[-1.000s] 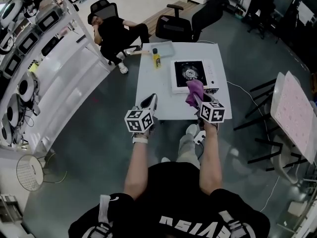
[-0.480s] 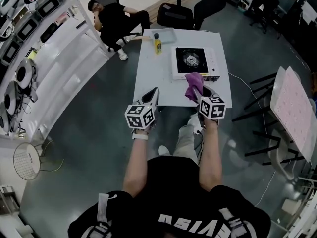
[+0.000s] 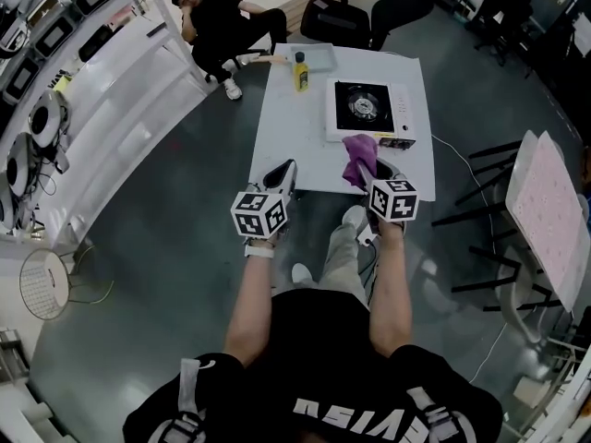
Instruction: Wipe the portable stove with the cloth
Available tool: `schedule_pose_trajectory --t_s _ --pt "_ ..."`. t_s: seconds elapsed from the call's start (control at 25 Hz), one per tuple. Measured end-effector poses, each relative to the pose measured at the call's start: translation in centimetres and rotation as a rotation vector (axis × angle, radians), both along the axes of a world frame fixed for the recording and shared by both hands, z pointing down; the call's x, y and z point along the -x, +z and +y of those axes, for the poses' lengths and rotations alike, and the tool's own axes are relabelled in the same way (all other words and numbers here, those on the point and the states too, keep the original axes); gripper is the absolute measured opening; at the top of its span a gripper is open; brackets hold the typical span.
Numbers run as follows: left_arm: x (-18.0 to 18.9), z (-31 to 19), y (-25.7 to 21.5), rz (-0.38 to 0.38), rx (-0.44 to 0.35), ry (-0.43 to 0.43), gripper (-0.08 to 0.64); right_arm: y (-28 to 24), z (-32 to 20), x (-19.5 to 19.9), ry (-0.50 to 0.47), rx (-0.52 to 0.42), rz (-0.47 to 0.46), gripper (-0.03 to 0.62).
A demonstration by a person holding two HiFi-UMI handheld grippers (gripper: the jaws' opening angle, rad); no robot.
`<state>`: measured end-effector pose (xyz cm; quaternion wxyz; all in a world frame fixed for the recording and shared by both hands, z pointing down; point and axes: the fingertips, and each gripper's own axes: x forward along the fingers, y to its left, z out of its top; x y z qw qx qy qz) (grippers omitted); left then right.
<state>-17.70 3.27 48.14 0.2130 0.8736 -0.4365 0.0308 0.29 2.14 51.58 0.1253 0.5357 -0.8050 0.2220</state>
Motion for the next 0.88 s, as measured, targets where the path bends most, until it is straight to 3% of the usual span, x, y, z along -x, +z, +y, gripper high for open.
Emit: schedule_pose_trajectory --t_s 0.4,0.88 --pt "2.2 -2.9 4.9 -0.053 0.035 -0.055 0.006 8.0 -4.5 3.0 -0.128 0.103 0.034 0.101" --pt "6.5 -7.2 13.9 -0.132 0.148 -0.152 0.006 19.4 -11.4 10.5 -0.306 0.237 0.066 0.101"
